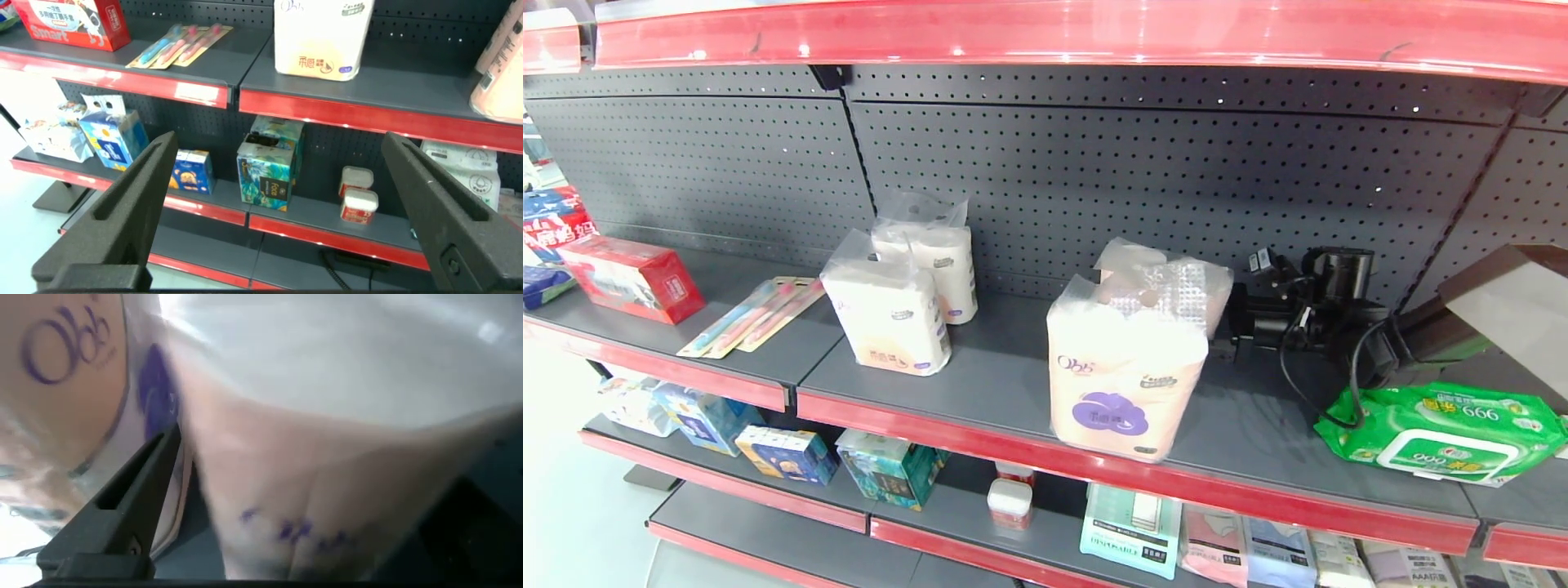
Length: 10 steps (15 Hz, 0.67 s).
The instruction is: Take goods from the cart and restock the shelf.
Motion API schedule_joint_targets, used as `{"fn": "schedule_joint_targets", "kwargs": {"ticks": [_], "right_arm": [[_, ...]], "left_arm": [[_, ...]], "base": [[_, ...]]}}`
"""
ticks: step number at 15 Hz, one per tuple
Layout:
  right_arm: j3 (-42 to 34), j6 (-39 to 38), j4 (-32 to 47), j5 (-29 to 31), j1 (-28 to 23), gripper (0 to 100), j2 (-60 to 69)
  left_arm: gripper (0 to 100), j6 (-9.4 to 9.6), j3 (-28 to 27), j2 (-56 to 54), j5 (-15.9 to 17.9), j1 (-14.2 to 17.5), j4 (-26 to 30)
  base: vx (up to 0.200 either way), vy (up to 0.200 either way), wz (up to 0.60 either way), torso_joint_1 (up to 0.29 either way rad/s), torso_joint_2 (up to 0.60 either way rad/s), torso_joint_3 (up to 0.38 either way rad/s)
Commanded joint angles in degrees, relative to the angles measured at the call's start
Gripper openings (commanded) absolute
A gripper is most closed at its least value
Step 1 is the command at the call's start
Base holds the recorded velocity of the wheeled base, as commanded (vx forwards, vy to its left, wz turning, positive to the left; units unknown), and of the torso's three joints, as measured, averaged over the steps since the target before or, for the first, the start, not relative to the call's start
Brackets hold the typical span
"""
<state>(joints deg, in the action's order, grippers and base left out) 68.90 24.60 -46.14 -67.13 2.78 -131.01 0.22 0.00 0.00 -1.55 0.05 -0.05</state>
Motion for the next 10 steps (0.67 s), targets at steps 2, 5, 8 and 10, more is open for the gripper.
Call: {"fn": "schedule_joint_targets", "kwargs": {"ticks": [2,5,8,10], "right_arm": [[-4.0,0.0,0.0,0.0,-1.2,100,4.9],[-8.0,0.0,0.0,0.0,-2.6,100,8.1],[-11.6,0.0,0.0,0.0,-3.5,100,10.9],[-13.4,0.0,0.0,0.0,-4.3,100,12.4]], "left_arm": [[100,-0.04,0.0,0.0,0.0,0.0,0.0],[100,0.04,0.0,0.0,0.0,0.0,0.0],[100,0.04,0.0,0.0,0.0,0.0,0.0],[100,-0.04,0.0,0.0,0.0,0.0,0.0]], "base": [[0.0,0.0,0.0,0.0,0.0,0.0],[0.0,0.0,0.0,0.0,0.0,0.0],[0.0,0.0,0.0,0.0,0.0,0.0],[0.0,0.0,0.0,0.0,0.0,0.0]]}}
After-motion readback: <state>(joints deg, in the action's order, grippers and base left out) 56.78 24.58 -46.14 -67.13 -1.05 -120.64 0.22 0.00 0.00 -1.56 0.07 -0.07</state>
